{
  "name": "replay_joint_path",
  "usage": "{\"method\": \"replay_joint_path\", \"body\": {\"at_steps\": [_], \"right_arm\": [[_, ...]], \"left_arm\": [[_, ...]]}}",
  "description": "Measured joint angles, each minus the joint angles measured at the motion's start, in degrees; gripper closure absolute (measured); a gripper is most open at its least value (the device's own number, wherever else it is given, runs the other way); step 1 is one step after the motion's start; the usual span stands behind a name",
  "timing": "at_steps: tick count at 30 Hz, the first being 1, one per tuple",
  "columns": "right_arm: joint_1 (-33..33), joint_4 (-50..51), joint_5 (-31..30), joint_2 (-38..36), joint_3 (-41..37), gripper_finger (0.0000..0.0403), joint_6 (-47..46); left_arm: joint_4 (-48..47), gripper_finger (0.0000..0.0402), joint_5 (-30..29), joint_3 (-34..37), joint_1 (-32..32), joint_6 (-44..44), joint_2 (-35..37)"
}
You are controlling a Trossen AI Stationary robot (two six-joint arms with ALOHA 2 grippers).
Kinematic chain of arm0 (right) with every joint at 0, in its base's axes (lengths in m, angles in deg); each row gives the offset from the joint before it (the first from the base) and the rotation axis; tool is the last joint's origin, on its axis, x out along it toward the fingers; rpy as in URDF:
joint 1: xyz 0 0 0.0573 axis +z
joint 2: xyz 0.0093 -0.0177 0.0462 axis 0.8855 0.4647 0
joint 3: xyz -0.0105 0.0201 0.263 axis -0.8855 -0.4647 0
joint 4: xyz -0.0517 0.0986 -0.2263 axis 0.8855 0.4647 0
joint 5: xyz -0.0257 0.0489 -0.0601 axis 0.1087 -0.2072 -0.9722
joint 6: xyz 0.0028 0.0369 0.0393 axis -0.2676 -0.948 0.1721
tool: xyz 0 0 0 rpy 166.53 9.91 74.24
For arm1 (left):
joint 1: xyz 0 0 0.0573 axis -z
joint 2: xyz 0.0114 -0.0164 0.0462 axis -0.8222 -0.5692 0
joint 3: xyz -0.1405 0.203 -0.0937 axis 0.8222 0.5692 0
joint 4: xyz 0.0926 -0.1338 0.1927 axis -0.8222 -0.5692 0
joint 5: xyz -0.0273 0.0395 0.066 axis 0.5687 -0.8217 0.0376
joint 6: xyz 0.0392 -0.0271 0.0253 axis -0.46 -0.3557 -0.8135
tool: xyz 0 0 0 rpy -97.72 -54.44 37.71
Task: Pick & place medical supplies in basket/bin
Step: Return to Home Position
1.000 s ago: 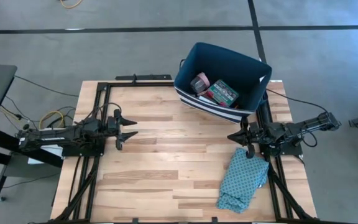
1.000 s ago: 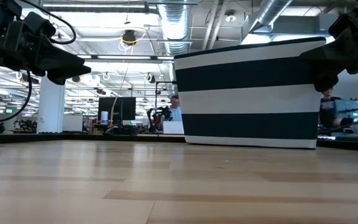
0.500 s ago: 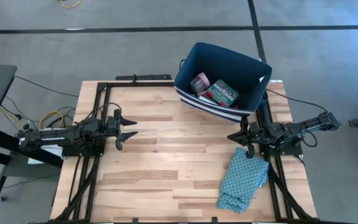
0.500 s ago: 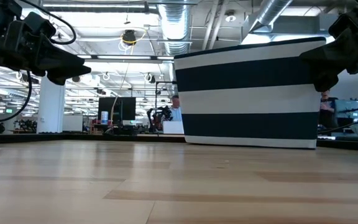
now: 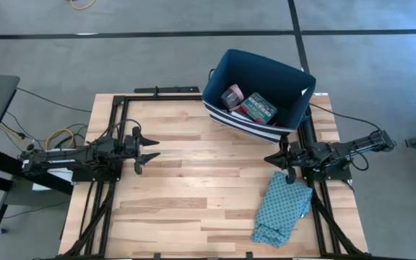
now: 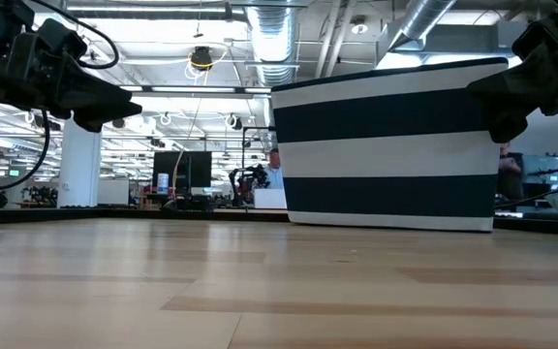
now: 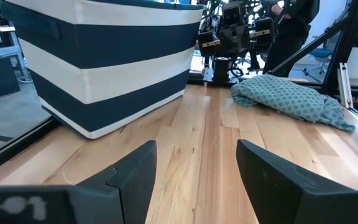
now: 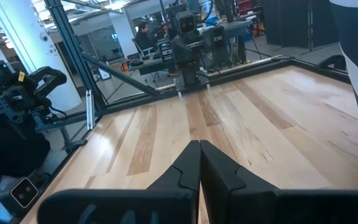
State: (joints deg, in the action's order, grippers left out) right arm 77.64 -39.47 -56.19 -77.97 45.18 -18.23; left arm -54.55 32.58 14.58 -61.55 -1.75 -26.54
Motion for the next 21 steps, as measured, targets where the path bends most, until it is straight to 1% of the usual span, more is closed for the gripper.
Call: {"method": "replay_joint_path", "body": {"at_steps": [21], "right_arm": [[0.00, 0.01, 0.00, 0.00, 0.00, 0.0403, 0.00]], "left_arm": [[0.00, 0.0191, -0.02, 0.02, 0.00, 0.45, 0.02]]}}
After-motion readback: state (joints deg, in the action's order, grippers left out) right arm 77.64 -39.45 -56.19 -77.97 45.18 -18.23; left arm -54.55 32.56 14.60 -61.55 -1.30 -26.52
